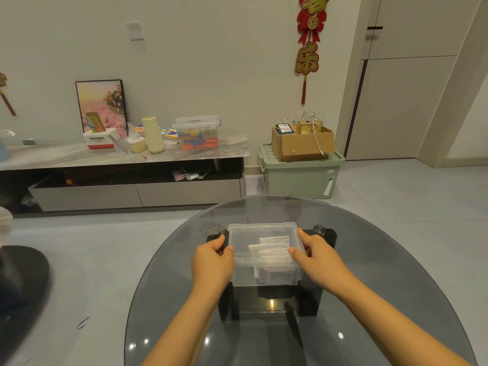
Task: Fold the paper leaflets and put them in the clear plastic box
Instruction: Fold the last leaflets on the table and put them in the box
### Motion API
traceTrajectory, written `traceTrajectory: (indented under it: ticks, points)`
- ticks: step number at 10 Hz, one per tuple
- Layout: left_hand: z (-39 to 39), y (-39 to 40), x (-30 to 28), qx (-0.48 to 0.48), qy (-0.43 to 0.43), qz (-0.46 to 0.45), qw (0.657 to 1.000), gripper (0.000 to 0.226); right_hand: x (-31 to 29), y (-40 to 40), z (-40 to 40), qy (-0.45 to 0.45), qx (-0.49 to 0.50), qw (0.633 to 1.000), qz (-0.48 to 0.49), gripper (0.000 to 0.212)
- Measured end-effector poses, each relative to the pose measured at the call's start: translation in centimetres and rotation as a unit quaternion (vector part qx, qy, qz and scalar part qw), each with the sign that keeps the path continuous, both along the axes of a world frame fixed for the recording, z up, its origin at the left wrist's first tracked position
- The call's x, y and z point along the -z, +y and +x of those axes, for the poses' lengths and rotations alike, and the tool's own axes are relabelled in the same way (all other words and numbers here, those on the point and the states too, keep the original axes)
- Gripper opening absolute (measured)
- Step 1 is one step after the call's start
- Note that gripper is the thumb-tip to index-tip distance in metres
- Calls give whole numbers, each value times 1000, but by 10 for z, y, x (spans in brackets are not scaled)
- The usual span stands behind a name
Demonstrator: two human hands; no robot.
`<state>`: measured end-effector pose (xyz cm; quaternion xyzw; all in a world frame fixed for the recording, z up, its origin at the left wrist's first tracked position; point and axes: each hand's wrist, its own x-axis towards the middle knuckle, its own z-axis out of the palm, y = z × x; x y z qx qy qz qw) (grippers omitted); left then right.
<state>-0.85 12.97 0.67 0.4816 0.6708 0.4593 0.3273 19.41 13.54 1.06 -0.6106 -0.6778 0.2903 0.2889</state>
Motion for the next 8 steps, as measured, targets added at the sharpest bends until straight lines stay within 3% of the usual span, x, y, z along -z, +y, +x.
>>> traceTrajectory:
  ticks: [3,5,8]
  points:
    - [16,5,-18,33,-3,-2,999,35,-13,20,9,-3,16,999,-37,51]
    - [31,67,-21,48,-5,-21,999,44,-12,81,21,44,47,997,-50,50]
    - [43,156,-17,15,-24,-34,999,41,-10,160,21,95,79,991,-58,48]
